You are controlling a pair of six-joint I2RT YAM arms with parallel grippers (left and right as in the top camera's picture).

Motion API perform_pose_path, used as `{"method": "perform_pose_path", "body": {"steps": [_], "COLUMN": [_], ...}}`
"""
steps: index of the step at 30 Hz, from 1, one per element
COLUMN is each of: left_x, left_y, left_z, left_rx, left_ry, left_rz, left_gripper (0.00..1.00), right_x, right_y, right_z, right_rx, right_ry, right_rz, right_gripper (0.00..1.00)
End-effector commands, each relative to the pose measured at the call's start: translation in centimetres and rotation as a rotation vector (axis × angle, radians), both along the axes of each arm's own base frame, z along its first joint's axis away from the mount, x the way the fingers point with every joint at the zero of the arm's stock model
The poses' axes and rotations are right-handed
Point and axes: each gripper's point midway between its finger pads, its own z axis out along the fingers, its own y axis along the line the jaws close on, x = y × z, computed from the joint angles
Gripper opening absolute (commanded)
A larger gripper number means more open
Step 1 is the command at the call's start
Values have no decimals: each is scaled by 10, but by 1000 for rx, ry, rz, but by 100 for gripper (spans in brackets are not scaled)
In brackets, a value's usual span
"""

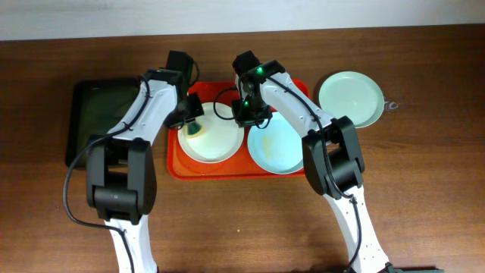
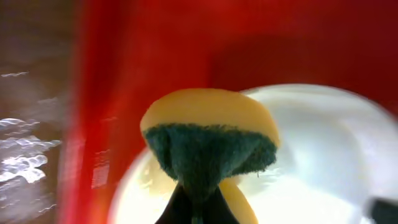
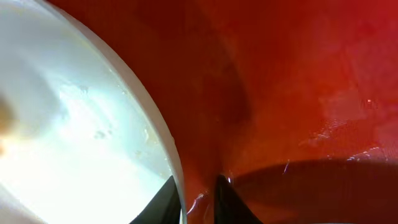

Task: Clean dirty plates on tray and stack at the side
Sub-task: 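Scrub the white plate with the sponge in the left gripper, then lift the white plate with the right gripper and stack it on the green plate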

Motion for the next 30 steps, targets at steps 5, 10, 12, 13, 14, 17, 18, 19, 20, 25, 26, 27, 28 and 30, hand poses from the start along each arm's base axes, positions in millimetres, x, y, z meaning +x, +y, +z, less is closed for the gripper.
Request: {"method": "perform_pose_path", "body": {"steps": [5, 10, 12, 13, 14, 17, 18, 19, 20, 25, 26, 27, 28, 30], "left_x": [-17, -29, -36, -37, -36, -30, -29, -28, -29, -33, -35, -37, -38, -39], "left_y": [-20, 46, 64, 68, 71, 76, 76, 76, 76, 77, 77, 77, 77, 82], "left_z": [-13, -23, -11, -3, 6, 49, 61, 81, 95, 123, 121, 120, 119, 119], "left_rx": [-96, 233, 269, 267, 263, 243, 237, 227, 221, 209, 212, 214, 216, 242], "left_ry": [23, 48, 74, 67, 48, -56, -85, -136, -170, -233, -222, -213, -206, -207], "left_rz": [-39, 23, 50, 61, 72, 99, 102, 109, 113, 121, 119, 118, 117, 125], "left_gripper": [0, 0, 0, 0, 0, 0, 0, 0, 0, 0, 0, 0, 0, 0], "right_x": [5, 5, 4, 4, 4, 5, 6, 10, 15, 39, 43, 46, 49, 50], "right_y": [-19, -20, -21, -21, -21, -22, -23, -26, -29, -37, -42, -48, -55, -72], "right_z": [-16, -16, -16, -16, -15, -12, -9, -2, 7, 80, 101, 117, 138, 191], "right_rx": [-80, -83, -84, -84, -84, -91, -100, -124, -146, -267, -338, -405, -500, -753], "right_ry": [-8, -3, 0, 0, -1, -4, -8, -26, -48, -228, -297, -353, -428, -613], "right_rz": [-20, -24, -24, -24, -24, -24, -25, -28, -30, -12, -11, -17, -25, -46], "right_gripper": [20, 19, 15, 13, 13, 4, 4, 4, 4, 4, 4, 4, 4, 4]}}
